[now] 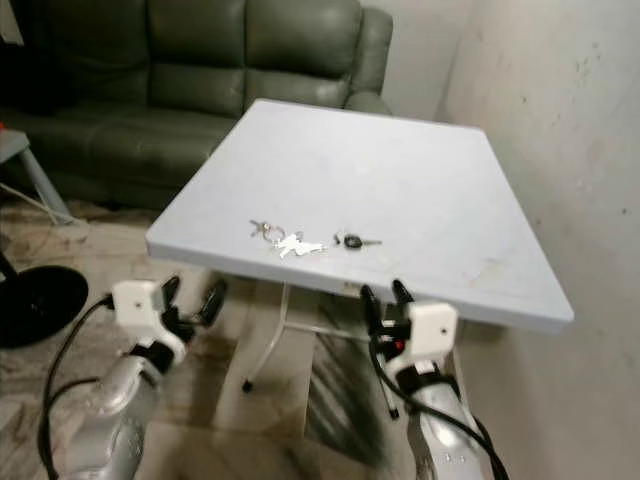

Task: Hang keys on a hook

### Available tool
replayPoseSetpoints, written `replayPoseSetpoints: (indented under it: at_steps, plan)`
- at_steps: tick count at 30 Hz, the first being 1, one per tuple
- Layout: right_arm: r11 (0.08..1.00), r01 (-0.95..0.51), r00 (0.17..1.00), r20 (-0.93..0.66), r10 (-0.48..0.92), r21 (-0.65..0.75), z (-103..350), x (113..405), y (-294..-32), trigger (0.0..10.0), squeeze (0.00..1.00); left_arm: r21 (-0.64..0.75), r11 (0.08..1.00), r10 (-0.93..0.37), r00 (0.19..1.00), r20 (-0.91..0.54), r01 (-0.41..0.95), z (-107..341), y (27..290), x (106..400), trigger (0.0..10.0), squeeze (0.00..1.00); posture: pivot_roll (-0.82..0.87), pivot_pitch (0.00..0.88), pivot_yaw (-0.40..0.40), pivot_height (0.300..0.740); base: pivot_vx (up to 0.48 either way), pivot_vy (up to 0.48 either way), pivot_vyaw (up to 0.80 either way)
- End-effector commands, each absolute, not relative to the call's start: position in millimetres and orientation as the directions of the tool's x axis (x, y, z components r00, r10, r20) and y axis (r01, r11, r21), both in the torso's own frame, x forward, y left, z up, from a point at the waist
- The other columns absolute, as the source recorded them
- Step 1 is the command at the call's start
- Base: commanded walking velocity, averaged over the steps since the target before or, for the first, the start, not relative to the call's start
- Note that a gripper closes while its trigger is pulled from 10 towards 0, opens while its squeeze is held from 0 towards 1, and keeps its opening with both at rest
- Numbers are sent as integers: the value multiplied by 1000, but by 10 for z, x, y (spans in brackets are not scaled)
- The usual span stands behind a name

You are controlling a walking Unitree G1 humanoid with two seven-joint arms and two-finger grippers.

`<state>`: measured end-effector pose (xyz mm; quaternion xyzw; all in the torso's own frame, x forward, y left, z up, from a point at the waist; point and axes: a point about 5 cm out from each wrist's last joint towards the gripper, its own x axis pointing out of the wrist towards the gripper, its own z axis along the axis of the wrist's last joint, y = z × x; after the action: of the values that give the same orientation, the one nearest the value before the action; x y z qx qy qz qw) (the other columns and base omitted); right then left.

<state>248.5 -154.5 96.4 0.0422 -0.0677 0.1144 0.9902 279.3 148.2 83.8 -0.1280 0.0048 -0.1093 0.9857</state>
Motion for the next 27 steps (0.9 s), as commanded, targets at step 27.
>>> replayPoseSetpoints:
  at_steps: [27]
  plan:
    - [976,-206,972,131,196,66,958,2485,-1617,10000,0,-248,936,-258,966,6,252,840,1385,2815,10000,0,8,0,-65,740,0,192,0]
